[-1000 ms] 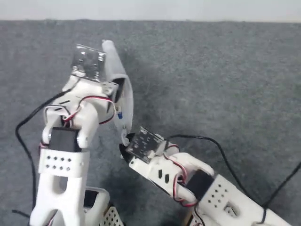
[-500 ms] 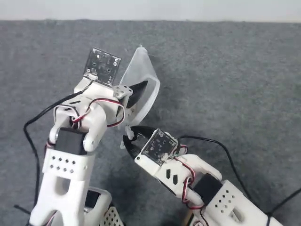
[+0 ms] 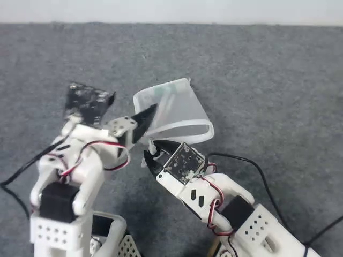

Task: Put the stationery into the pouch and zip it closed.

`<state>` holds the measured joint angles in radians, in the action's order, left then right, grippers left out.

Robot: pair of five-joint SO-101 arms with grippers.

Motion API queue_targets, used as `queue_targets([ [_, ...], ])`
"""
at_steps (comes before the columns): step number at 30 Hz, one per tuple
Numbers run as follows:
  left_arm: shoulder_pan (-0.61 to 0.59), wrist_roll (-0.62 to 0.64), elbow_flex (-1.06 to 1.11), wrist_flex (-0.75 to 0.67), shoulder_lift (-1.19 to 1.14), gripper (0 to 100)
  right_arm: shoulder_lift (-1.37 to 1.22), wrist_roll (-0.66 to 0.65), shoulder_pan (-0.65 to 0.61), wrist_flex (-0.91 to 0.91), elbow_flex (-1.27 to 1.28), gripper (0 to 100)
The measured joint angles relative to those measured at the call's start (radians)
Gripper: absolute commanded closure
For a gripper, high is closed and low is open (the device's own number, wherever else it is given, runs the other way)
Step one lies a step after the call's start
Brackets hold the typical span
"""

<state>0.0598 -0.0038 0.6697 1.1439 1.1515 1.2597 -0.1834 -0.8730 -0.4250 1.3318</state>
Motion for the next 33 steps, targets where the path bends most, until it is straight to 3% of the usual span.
queue_targets([
  [12,-0.055,0.008,0.192,0.006,0.241,69,0.000,0.000,0.051,-0.005,-0.002,99.3],
  [16,-0.057,0.003,0.238,0.006,0.273,69,0.005,0.000,0.061,-0.114,-0.058,99.3],
  [25,-0.058,-0.124,0.245,0.064,0.296,69,0.005,0.000,0.077,-0.233,-0.132,99.3],
  [33,-0.046,-0.284,0.245,0.086,0.296,69,0.006,-0.005,0.178,-0.345,-0.247,99.3],
])
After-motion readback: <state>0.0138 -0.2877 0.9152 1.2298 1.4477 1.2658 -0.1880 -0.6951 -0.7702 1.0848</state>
